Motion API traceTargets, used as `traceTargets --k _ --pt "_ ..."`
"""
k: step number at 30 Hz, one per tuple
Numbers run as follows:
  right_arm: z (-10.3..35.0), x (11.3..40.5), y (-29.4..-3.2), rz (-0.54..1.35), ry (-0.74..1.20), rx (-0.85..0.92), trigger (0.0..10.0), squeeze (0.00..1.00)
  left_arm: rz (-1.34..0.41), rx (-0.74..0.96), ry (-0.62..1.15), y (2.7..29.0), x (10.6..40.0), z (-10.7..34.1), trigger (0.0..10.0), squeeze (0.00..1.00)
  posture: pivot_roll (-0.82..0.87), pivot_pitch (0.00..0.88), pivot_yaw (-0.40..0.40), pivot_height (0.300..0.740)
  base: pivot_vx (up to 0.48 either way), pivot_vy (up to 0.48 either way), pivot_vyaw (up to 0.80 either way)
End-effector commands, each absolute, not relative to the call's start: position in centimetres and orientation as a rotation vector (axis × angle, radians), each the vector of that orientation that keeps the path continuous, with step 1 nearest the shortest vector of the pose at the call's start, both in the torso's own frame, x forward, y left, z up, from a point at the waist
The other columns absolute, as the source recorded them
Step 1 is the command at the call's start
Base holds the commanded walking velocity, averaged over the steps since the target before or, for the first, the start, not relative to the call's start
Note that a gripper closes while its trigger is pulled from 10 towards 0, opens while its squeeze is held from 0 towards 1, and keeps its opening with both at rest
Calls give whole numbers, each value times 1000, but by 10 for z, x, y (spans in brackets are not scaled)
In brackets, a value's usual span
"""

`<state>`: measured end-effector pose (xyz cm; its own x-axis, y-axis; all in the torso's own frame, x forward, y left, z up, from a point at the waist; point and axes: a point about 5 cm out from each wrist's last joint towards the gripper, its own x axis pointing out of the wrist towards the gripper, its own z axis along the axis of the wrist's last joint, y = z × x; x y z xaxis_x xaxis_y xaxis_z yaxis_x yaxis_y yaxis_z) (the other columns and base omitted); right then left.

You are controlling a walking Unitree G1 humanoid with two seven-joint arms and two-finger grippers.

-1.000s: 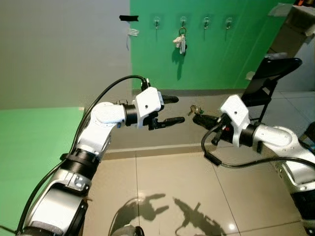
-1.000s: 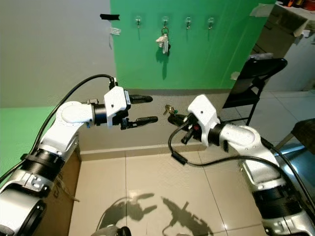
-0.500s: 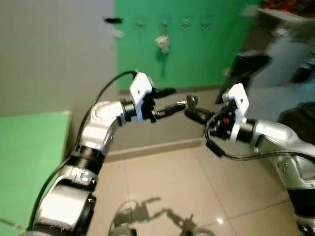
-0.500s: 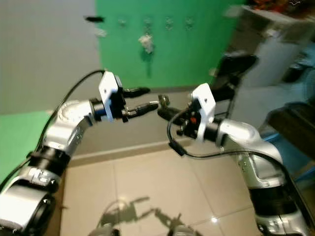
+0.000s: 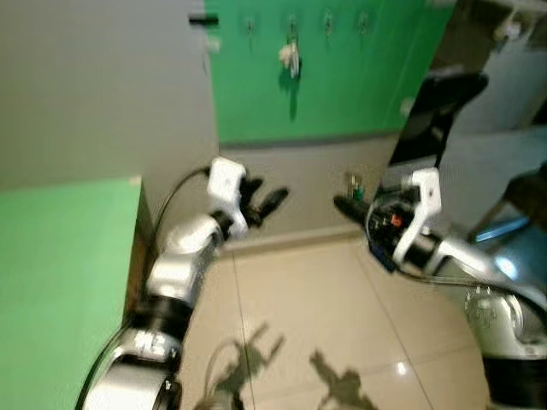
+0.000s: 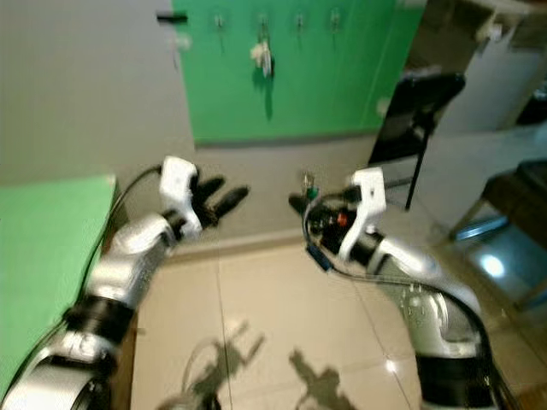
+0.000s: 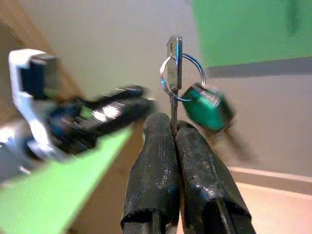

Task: Hang keys on a hook

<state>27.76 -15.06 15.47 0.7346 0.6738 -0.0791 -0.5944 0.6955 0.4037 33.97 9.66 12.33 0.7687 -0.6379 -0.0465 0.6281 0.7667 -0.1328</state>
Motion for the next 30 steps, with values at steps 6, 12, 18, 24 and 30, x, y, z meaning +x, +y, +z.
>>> traceTargets --k 6,12,18,24,30 --pt "143 290 -154 459 205 223 0 0 -512 100 35 101 343 127 10000 0 -166 0 25 740 0 0 0" --pt "122 290 -160 246 229 207 0 0 -328 85 67 108 333 114 10000 0 -150 0 45 740 0 -80 0" --pt "123 295 -158 208 192 212 0 0 -298 66 53 100 331 114 10000 0 -144 0 43 740 0 -480 154" --pt "127 297 -157 248 174 134 0 0 -260 76 54 104 331 113 10000 0 -147 0 30 740 82 -427 800" --pt "132 297 -154 336 185 144 0 0 -454 173 7 97 337 124 10000 0 -151 0 11 740 0 0 258"
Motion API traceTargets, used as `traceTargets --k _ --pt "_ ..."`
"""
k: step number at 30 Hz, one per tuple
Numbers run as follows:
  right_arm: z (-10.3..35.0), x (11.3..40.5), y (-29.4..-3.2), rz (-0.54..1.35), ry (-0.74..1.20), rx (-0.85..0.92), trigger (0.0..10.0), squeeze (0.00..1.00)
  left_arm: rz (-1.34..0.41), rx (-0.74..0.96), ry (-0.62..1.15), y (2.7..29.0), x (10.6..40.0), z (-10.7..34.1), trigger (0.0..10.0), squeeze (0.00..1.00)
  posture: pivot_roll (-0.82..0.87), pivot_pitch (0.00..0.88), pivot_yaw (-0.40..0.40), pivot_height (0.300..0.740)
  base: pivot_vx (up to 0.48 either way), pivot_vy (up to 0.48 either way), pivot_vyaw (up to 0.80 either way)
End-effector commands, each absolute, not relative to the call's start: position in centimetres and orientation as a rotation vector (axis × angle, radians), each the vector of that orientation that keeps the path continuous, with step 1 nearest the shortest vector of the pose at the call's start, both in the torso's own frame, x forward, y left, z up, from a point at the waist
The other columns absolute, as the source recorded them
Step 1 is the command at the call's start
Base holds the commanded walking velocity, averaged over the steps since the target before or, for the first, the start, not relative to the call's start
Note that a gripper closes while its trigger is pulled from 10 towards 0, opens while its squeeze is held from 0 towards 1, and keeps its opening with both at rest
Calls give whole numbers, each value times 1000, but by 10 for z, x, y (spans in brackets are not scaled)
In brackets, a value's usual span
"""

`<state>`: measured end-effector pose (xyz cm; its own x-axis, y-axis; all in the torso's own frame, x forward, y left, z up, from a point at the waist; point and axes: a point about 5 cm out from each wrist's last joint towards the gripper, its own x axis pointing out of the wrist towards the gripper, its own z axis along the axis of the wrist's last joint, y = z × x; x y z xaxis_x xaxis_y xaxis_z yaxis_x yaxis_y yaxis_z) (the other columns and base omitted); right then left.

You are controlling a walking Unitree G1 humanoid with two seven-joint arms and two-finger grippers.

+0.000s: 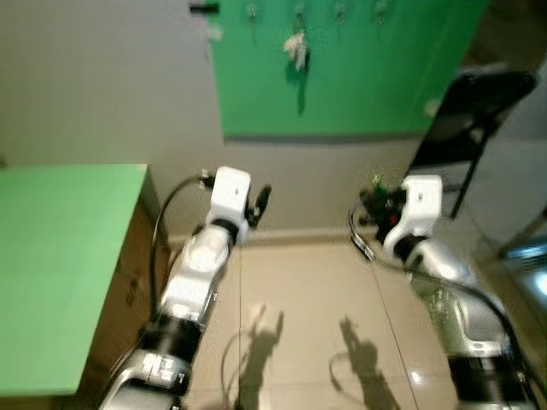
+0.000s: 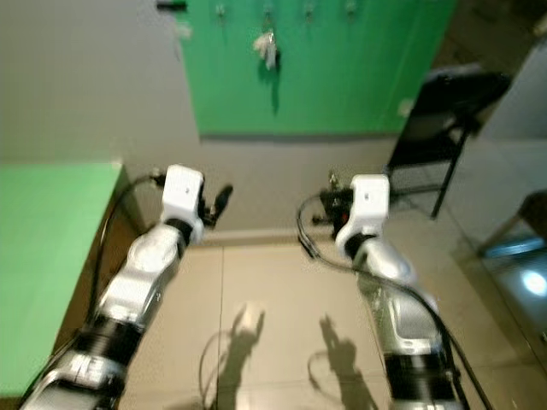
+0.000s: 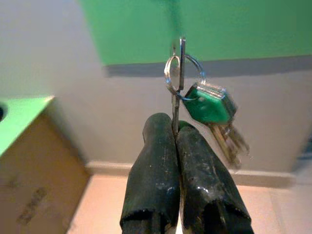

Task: Hang keys on a hook

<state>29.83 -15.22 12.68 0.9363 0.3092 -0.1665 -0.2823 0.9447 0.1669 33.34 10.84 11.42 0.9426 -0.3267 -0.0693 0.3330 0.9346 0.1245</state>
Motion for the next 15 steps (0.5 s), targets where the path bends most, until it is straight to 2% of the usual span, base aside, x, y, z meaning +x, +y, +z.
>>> traceTargets --k 1,8,15 --pt "133 296 -152 356 188 154 0 0 -501 189 -4 96 337 127 10000 0 -150 0 9 740 0 0 0" --pt "138 290 -141 565 254 192 0 0 -903 316 -5 101 340 152 10000 0 -141 5 -1 740 0 0 0" --pt "147 286 -137 716 288 210 0 0 -1163 274 -13 100 335 175 10000 0 -147 11 11 740 0 0 0"
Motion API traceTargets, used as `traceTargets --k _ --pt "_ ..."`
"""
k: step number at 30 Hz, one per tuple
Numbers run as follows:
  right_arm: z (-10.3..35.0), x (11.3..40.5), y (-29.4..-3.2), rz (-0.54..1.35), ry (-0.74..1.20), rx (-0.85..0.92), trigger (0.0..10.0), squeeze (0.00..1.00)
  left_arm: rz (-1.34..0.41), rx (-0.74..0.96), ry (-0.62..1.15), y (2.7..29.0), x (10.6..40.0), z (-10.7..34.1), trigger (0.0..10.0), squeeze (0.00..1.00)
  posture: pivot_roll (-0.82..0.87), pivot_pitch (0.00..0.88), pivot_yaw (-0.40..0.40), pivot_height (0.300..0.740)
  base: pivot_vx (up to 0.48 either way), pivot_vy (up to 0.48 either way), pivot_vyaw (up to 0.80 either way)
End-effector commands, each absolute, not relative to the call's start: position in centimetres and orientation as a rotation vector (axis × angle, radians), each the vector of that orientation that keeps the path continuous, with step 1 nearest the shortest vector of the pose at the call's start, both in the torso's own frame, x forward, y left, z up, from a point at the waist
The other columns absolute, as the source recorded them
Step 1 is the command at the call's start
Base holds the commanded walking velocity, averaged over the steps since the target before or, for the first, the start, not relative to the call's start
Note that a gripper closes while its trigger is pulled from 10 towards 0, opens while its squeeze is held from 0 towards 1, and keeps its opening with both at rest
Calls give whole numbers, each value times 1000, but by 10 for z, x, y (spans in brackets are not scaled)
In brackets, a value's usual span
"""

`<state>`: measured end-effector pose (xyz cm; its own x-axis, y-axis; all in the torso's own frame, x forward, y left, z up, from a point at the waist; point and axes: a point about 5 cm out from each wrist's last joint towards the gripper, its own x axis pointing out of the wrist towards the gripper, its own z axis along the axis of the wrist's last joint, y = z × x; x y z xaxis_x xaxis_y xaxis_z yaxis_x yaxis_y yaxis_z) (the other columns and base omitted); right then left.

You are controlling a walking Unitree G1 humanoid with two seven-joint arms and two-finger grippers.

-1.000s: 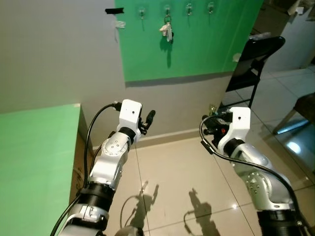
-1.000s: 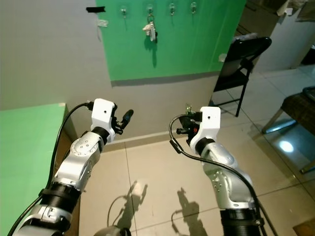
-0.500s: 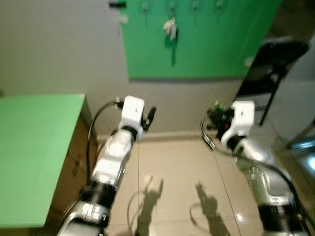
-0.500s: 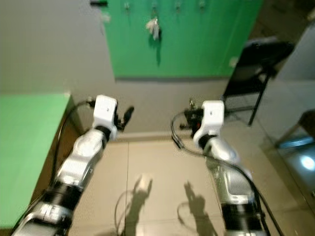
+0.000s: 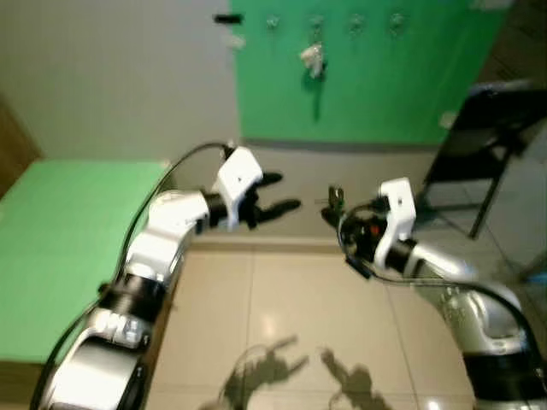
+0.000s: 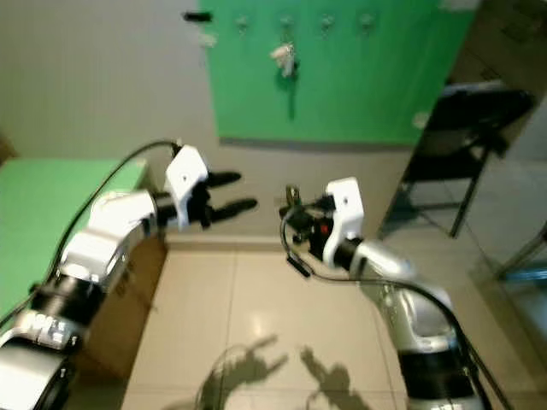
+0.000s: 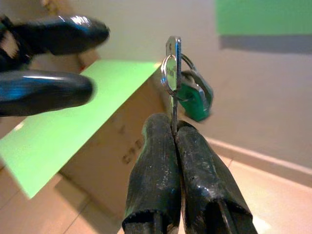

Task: Hang keys on a hook

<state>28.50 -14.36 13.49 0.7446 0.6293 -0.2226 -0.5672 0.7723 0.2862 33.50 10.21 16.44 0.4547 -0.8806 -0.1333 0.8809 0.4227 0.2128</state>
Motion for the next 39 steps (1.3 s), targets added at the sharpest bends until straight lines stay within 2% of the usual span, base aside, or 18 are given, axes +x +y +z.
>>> traceTargets --k 1,3,12,36,39 --pt "147 286 -137 716 288 210 0 0 -1163 274 -13 100 335 175 10000 0 -147 11 11 740 0 0 0" --pt "158 284 -134 803 278 216 0 0 -1253 267 -7 100 337 184 10000 0 -150 11 14 740 0 0 0" --pt "166 281 -128 881 287 214 0 0 -1326 223 -35 100 339 193 10000 0 -157 10 18 740 0 0 0" --pt "184 270 -112 1014 276 299 0 0 -1330 22 -24 91 343 183 10000 0 -163 0 7 740 0 0 0" --pt "186 270 -108 1023 269 310 0 0 -1325 -47 -14 87 343 184 10000 0 -161 0 6 740 0 0 0"
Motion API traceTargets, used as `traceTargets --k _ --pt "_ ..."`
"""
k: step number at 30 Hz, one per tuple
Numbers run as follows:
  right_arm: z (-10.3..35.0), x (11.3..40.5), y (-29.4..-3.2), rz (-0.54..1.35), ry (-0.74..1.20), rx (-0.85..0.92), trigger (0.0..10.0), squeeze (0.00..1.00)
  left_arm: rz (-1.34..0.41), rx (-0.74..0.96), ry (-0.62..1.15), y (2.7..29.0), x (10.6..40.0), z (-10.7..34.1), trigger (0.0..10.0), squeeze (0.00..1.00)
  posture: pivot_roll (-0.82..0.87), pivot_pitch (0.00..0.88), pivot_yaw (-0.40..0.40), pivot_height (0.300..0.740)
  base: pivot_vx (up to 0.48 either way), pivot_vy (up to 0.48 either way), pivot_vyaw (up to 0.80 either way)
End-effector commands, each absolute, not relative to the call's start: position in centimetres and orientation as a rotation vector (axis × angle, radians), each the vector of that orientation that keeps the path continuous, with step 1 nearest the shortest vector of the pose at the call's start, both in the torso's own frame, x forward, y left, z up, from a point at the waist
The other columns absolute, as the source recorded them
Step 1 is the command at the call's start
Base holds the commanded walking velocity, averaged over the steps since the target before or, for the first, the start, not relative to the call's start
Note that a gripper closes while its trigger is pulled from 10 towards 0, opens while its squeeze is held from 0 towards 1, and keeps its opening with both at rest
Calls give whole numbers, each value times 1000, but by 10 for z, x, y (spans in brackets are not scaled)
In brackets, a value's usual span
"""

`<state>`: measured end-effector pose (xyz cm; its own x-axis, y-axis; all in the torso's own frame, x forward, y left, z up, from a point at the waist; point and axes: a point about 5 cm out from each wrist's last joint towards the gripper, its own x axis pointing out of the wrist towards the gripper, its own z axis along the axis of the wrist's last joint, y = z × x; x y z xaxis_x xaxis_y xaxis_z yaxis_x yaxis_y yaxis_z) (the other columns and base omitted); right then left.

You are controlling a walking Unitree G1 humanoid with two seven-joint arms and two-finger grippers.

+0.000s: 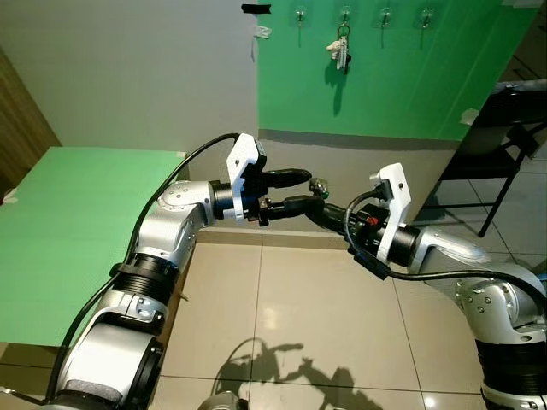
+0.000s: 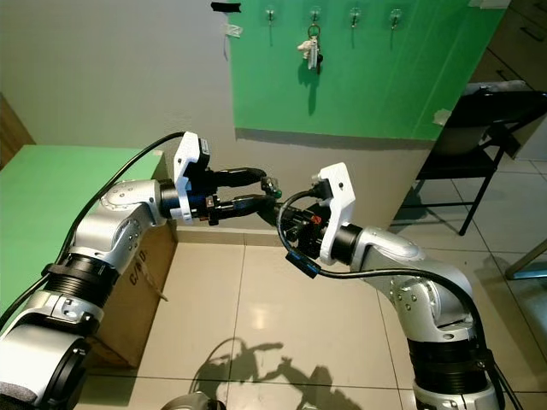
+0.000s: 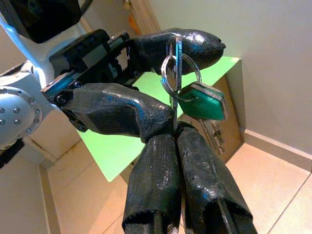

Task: Hang keys on a hook

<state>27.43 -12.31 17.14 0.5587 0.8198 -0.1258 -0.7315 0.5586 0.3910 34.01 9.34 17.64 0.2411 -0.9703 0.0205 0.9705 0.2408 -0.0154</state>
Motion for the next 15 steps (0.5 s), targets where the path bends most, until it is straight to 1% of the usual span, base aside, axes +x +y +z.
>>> traceTargets --k 1,6,10,15 --pt "186 270 -108 1026 268 311 0 0 -1327 -64 -8 86 343 184 10000 0 -161 0 6 740 0 0 0" --pt "186 270 -106 1026 270 310 0 0 -1338 -148 18 85 343 184 10000 0 -164 0 9 740 0 0 0" --pt "184 271 -107 1012 271 300 0 0 -1362 -269 11 88 343 194 10000 0 -167 0 13 740 0 0 0" --pt "182 271 -107 1008 276 298 0 0 -1387 -286 -1 86 341 199 10000 0 -163 0 12 740 0 0 0"
